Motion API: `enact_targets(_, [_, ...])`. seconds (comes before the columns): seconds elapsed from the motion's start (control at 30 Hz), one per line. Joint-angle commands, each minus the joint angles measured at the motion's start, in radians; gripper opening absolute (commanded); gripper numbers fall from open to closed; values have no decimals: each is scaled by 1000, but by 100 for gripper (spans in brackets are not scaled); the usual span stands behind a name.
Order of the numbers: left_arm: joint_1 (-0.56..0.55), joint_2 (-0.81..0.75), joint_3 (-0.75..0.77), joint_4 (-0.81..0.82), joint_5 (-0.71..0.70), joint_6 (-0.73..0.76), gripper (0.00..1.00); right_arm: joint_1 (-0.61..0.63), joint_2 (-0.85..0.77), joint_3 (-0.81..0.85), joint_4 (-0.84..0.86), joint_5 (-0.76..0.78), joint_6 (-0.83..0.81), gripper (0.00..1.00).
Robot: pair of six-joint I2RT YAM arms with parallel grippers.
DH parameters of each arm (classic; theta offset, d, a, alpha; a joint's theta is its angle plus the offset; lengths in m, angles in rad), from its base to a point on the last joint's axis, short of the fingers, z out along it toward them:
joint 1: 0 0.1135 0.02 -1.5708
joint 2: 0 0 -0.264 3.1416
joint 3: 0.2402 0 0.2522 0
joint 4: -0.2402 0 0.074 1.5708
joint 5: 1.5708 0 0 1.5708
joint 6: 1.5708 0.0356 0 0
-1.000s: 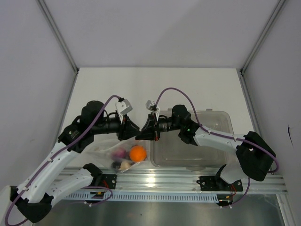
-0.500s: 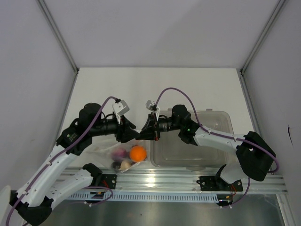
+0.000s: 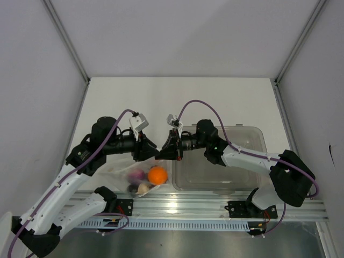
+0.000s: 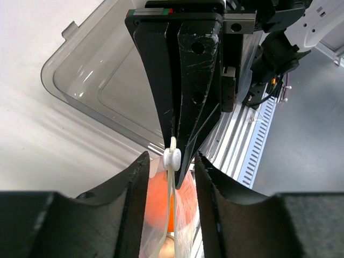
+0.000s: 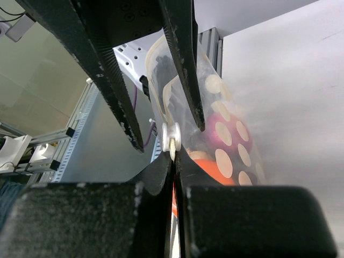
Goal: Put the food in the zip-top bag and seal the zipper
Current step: Zip the zipper food storage bag at the center of the board.
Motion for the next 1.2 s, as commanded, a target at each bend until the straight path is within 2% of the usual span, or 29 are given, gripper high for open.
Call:
enact_targets(0.0, [10, 4, -7, 21, 36, -4, 41, -4, -30, 6, 38, 4, -14, 0])
enact_targets(0.1, [11, 12, -2, 18, 39, -2, 36, -6, -32, 5, 39, 7, -14, 0])
enact_targets(0.2, [13, 18, 1, 12, 40, -2, 25, -6, -32, 3, 38, 19, -11, 0])
enact_targets(0.27, [16, 18, 2, 10, 39, -2, 11, -7, -34, -1, 29, 33, -13, 0])
enact_targets(0.3, [16, 17, 2, 7, 28, -2, 1, -4, -40, -6, 25, 64, -13, 0])
enact_targets(0.53, [18, 4, 22, -32, -44, -4, 1, 9, -75, -40, 10, 243, 1, 0])
enact_targets(0.97, [18, -60, 50, -134, -128, -4, 0, 37, -113, -116, 65, 597, 127, 0])
enact_targets(1.17, [18, -115, 67, -203, -220, -13, 1, 31, -126, -149, 70, 631, 142, 0])
